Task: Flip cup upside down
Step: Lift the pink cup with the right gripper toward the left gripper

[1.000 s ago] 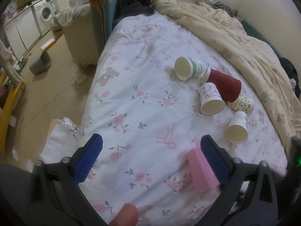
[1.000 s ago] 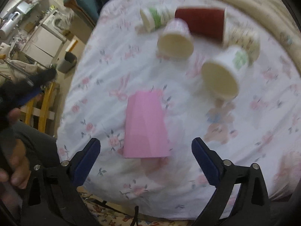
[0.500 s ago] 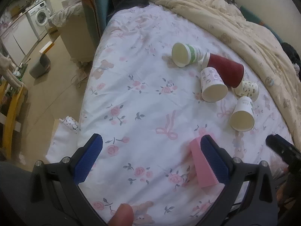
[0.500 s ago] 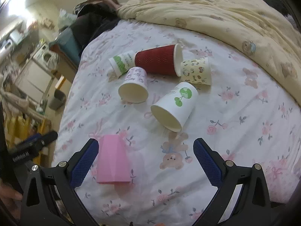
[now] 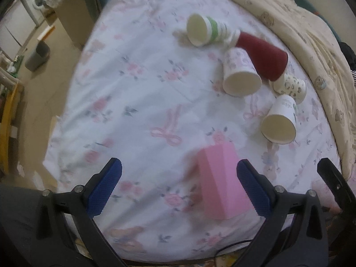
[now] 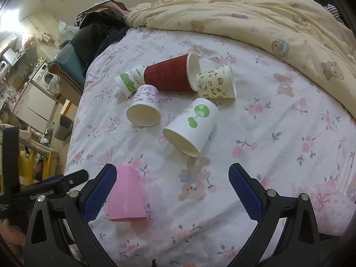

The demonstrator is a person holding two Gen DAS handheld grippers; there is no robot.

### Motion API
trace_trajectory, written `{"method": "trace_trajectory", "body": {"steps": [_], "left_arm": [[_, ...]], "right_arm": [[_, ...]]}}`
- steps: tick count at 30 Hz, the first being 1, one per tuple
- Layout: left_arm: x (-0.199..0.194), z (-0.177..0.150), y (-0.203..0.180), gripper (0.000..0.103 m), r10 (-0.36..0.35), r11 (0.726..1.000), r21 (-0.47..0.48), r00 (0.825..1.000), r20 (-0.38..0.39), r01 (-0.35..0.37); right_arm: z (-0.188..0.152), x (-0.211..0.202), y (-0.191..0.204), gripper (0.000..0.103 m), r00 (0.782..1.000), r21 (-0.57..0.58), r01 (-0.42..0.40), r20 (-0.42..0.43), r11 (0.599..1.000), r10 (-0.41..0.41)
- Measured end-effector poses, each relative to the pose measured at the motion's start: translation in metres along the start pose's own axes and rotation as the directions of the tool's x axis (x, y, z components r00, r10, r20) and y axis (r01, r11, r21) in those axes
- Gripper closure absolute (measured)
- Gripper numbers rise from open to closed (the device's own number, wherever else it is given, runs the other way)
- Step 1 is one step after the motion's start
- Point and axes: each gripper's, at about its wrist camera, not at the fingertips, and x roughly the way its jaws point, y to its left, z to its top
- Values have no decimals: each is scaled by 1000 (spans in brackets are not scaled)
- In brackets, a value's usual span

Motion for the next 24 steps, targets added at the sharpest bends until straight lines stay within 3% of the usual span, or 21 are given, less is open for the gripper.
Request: {"method": "trace_trajectory", "body": {"steps": [2,6,16,18,21,24], "left_arm": [[10,1,-7,13,-18,1000,-3,999,-32,18],[33,1,-20,13,-22,1000,-2,995,-94,22],[73,0,-33,19,-43,999,-20,980,-196,40],[75,0,-36,24,-50,999,-20,980,-194,47],[76,0,-39,44,-75,997,-10,977,-200,74],[74,0,-41,46,-78,997,0,976,-204,79]], "right_arm": [[1,2,-4,0,1000,6,10,-14,1000,-10],[0,6,-17,0,999,60,-6,-44,998,8],[2,5,-14,0,999,42,-8,-39,999,9],[2,4,-14,0,999,41,-9,-38,999,11],[3,4,-14,0,999,39,-7,-37,999,9],[2,5,-15,0,999,45,-9,-40,999,11]]}}
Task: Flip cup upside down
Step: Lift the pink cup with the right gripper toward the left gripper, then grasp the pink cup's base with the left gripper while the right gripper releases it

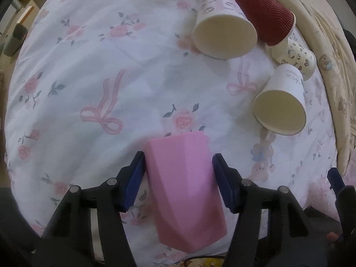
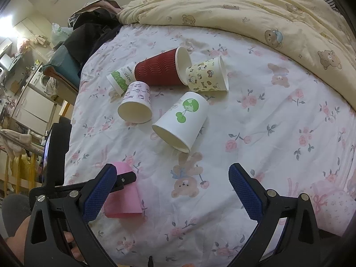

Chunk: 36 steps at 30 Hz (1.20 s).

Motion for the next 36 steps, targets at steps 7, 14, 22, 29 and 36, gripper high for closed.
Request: {"method": "trace_trajectory", "body": {"steps": [7,14,22,29,36], "left_arm": [[-35,2,7,48,-21,999,42,998,67,18],[-70,3,21,50,-49,996,81,992,118,40],[-92,-12,34,52,-80,990,132,982,171,58],[-81,-15,51,53,-151,986,103,974,170,135],[-88,-16,52,53,-208,976,107,961,182,191]], "right_arm": [[0,0,0,0,1000,-8,3,-1,1000,-3],[-1,3,4,0,1000,-20,0,-6,1000,-1],[-7,12,13,0,999,-36,-9,-40,999,7],[-13,20,20,0,998,-32,-20,-64,999,18],[-14,23,22,0,997,-40,-42,-74,998,39]]}}
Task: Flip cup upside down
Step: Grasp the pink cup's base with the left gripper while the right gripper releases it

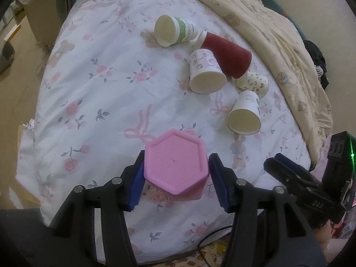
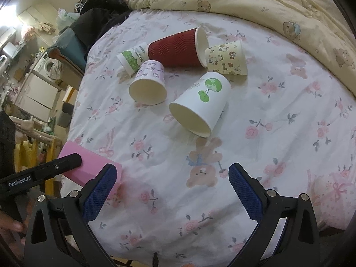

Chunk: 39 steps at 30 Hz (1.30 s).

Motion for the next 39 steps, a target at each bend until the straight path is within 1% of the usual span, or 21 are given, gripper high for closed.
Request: {"method": "trace_trajectory", "body": {"steps": [3,4,5,6,7,10,12,13,15,19,22,24,26,30,33,35,39], "left_arm": [[-5,1,1,53,-23,1000,-10,1000,6,23],[-7,1,1,53,-29,1000,-10,1000,10,29],[-9,2,1,53,-39,999,-14,999,11,39],[-10,2,1,53,-48,999,-16,999,11,48],[-10,2,0,53,-59,998,-14,998,9,59],[-14,0,-6,53,-84,996,9,996,5,84],[-18,-2,-11,53,-96,995,29,995,8,96],[-20,-3,-14,53,-92,995,39,996,11,92],[-23,-3,-15,53,-88,995,54,996,22,86],[-25,-3,-15,54,-99,994,55,995,21,97],[-27,-4,-18,54,-82,994,73,996,29,80],[-27,-4,-19,54,-65,995,76,998,28,62],[-28,-3,-20,53,-34,996,87,999,40,30],[-29,1,-24,53,66,990,124,996,62,-73],[-25,8,-32,53,144,975,160,987,74,-154],[-21,14,-37,53,177,967,171,981,80,-188],[-8,31,-53,53,233,950,193,968,90,-246]], "right_arm": [[-2,1,1,0,998,2,-62,-19,998,62],[-3,3,4,0,993,-2,-114,-43,993,114],[-7,8,9,0,982,-9,-173,-79,985,172],[-10,11,14,0,975,-20,-201,-103,979,198],[-13,14,19,0,972,-41,-208,-123,977,202],[-20,25,40,0,973,-144,-183,-171,973,158],[-21,31,45,0,973,-168,-170,-185,971,138],[-22,35,47,0,975,-181,-151,-192,972,115],[-22,38,47,0,977,-184,-133,-188,974,98],[-17,40,45,0,983,-189,-100,-173,977,67],[-15,42,46,0,984,-191,-84,-169,978,52],[-16,40,46,0,985,-191,-86,-165,978,54],[-14,36,43,0,986,-179,-96,-155,979,69],[-11,19,34,0,994,-150,-74,-96,986,60],[-7,-4,20,0,998,-90,-60,-13,994,59],[-4,-16,7,0,999,-47,-33,28,998,34],[-1,-29,-19,0,998,35,-21,63,999,18]]}}
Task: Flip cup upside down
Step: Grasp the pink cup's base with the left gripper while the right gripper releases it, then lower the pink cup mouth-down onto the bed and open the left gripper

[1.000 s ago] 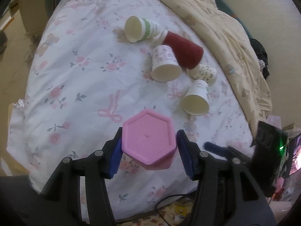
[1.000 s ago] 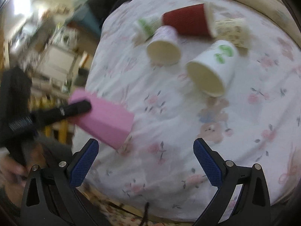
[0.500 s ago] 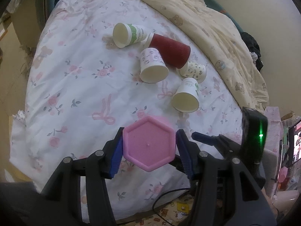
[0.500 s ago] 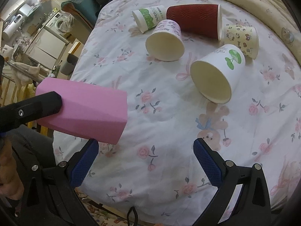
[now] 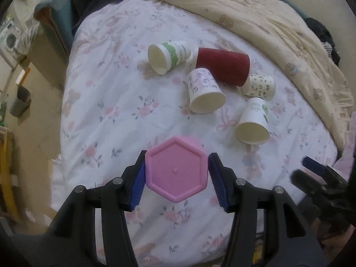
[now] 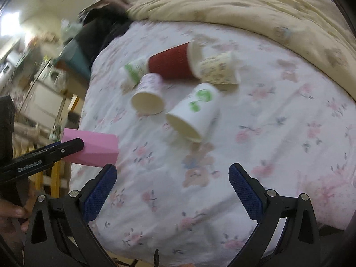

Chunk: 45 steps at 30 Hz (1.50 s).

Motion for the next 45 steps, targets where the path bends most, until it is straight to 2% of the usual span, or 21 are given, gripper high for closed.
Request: {"method": "trace_trajectory", "body": {"steps": [7,17,30,31,32,34,39,43,45], "left_arm": [[23,22,-31,53,41,998,39,999,-6,-41],[62,24,-44,53,70,997,29,995,-75,-68],[64,24,-44,52,80,997,20,994,-77,-78],[65,24,-43,49,78,997,16,994,-83,-77],[66,24,-43,34,77,997,15,993,-93,-76],[65,24,-43,13,80,997,18,992,-99,-79],[55,24,-41,13,126,991,43,990,-69,-123],[33,20,-37,13,112,993,47,994,-7,-112],[16,17,-33,13,75,996,38,997,31,-76]], "right_arm": [[4,-10,-22,0,999,86,-51,1,995,51],[7,-14,-22,0,998,91,-58,18,994,56],[10,-14,-22,0,998,95,-60,28,994,57],[10,-14,-22,0,998,96,-60,30,994,57],[10,-14,-23,0,998,97,-60,32,993,57],[10,-14,-23,0,998,100,-62,34,993,59],[9,-16,-20,0,997,87,-67,38,994,64],[9,-18,-20,0,997,81,-60,46,995,56],[8,-17,-20,0,997,85,-63,46,994,59]]}}
